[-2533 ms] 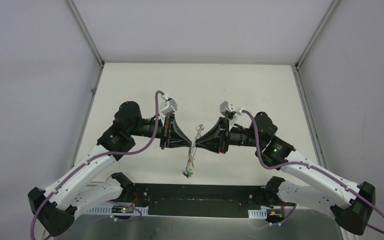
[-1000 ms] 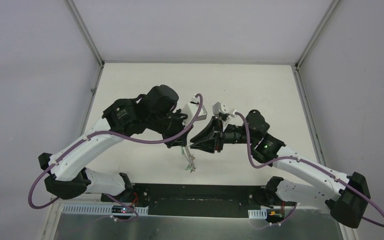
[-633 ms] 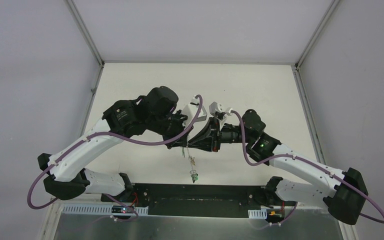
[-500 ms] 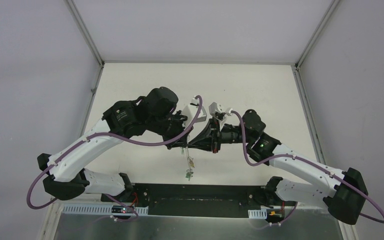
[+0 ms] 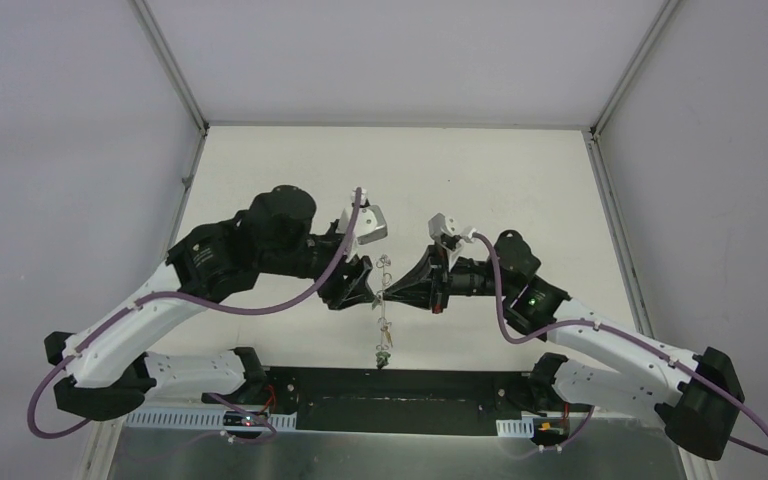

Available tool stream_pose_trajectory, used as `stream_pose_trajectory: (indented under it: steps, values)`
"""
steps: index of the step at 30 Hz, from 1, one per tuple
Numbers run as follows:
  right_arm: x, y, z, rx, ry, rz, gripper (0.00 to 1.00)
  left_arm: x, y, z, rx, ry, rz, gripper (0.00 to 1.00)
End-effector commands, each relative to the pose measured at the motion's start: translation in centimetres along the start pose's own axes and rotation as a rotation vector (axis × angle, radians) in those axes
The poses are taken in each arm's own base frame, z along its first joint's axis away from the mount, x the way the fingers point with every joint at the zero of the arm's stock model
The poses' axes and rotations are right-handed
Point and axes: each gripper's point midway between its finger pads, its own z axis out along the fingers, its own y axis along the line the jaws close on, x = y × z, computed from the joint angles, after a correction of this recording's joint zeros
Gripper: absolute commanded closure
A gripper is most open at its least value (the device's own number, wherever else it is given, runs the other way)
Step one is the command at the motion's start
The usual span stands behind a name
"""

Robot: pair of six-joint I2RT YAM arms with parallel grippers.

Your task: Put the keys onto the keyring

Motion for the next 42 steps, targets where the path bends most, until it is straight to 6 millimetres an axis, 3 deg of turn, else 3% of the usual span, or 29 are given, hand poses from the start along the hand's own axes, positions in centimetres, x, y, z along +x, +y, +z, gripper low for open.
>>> stream_pose_trajectory:
  steps: [1, 12, 22, 40, 42]
  values:
    - [-2.6, 0.5, -0.8, 0.027, -0.105, -0.088, 1.00, -3.1, -0.6, -1.6, -0.007, -0.212, 0.003, 0.44]
    - [-3.0, 1.2, -1.5, 0.015, -0.150, -0.129, 1.00, -1.2, -1.8, -2.1, 0.074, -0.471, 0.074, 0.37]
    - [-3.0, 3.1, -1.6, -0.091, -0.151, -0.171, 1.00, -0.3, -2.8, -2.2, 0.140, -0.704, 0.263, 0.44]
    - [-3.0, 2.9, -1.4, -0.093, -0.145, -0.166, 1.00, 0.1, -3.4, 0.4, 0.218, -0.658, 0.271, 0.74]
    - [-3.0, 2.9, -1.4, -0.091, -0.146, -0.166, 1.00, 0.1, -3.4, 0.4, 0.218, -0.658, 0.273, 0.82]
